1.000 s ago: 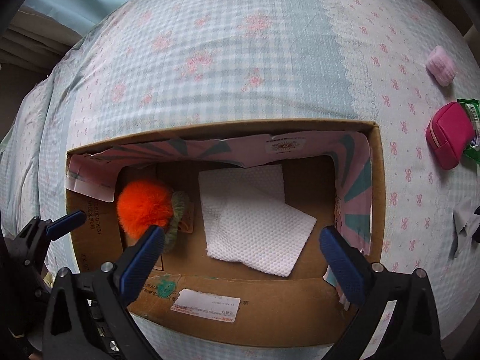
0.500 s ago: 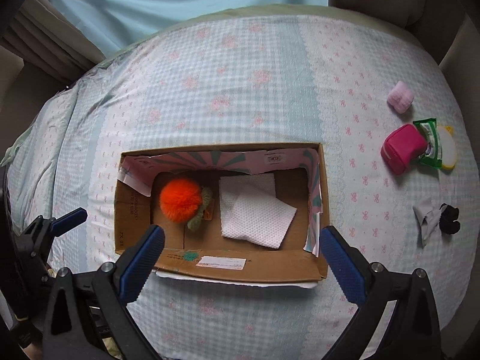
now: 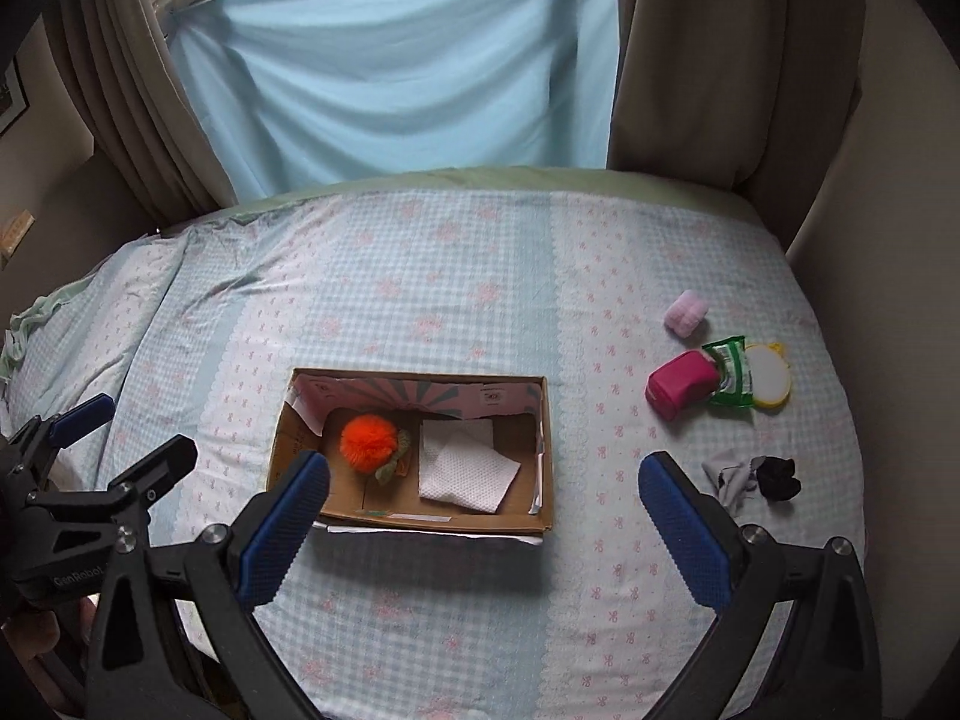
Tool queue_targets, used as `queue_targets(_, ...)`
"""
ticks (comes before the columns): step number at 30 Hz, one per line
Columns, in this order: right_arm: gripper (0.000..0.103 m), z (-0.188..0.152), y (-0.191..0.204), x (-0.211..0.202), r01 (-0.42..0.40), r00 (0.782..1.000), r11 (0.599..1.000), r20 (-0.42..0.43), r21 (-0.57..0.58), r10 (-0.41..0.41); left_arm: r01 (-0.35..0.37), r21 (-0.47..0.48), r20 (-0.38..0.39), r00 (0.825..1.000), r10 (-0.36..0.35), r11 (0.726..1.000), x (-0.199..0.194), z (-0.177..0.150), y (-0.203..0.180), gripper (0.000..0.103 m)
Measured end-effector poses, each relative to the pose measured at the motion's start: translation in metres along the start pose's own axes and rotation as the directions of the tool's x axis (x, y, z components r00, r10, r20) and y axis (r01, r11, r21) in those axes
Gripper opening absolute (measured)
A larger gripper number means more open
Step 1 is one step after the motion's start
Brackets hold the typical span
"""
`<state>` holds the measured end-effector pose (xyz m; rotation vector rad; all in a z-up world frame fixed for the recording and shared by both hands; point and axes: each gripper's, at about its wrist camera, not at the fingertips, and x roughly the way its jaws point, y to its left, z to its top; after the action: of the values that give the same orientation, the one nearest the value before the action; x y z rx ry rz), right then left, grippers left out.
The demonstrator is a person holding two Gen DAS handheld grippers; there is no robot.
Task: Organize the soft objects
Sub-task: 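Lift both tools from the box and move back toward the items, then grasp the pink pouch with the left tool while the right tool grasps the yellow-rimmed sponge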
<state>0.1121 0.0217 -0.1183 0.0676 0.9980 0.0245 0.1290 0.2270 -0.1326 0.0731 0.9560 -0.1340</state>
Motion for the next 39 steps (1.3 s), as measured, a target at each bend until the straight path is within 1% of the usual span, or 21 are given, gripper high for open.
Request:
queue_targets(2,0.103,-0.003,-0.006,-0.017,0.025,0.999,0.999,0.033,0.020,-0.025,-0.002,-0.013,0.026,1.000,0.002,1.000,-0.015,-0.001,0.002,0.103)
queue_targets(5,0.103,-0.007,-0.018,-0.039,0.028,0.997,0.997,0.075,0.066,-0.033,0.006,-0.034,0.059,0.998,-0.004,0.999,-0.033,-0.001,0.002,0.103)
queue_targets(9,0.103,-0.012,-0.036,-0.060,0.037,0.992,0.991,0.116,0.132,-0.053,0.014,-0.018,0.084,0.996,-0.013,1.000,-0.047,0.001,-0.011,0.103)
queue_targets(12,0.103,-0.017,-0.055,-0.073,0.044,0.986,0.985,0.154,0.168,-0.070,0.013,0.013,0.102,0.995,-0.014,1.000,-0.052,0.005,-0.030,0.103)
queue_targets(15,0.103,-0.020,-0.079,-0.080,0.057,0.981,0.979,0.173,0.195,-0.091,0.039,0.021,0.099,0.994,-0.041,0.999,-0.049,0.010,-0.053,0.103)
queue_targets(20,0.103,-0.018,-0.137,-0.077,0.082,0.976,0.972,0.178,0.222,-0.123,0.083,0.053,0.099,0.991,-0.088,0.995,-0.033,0.021,-0.106,0.103)
queue_targets(25,0.103,-0.006,-0.206,-0.057,0.128,0.974,0.965,0.154,0.227,-0.166,0.141,0.069,0.092,0.985,-0.147,0.988,-0.001,0.038,-0.171,0.103)
queue_targets(28,0.103,0.002,-0.248,-0.033,0.149,0.973,0.963,0.140,0.226,-0.183,0.159,0.103,0.079,0.983,-0.167,0.982,0.030,0.048,-0.217,0.103)
queue_targets(32,0.103,0.010,-0.299,0.013,0.151,0.977,0.963,0.116,0.222,-0.179,0.163,0.131,0.069,0.982,-0.173,0.978,0.081,0.060,-0.273,0.103)
queue_targets(36,0.103,0.013,-0.343,0.069,0.150,0.982,0.968,0.087,0.199,-0.170,0.154,0.161,0.041,0.986,-0.162,0.975,0.144,0.068,-0.322,0.103)
queue_targets(39,0.103,0.011,-0.377,0.119,0.131,0.988,0.969,0.050,0.211,-0.145,0.155,0.174,-0.013,0.988,-0.155,0.972,0.198,0.068,-0.351,0.103)
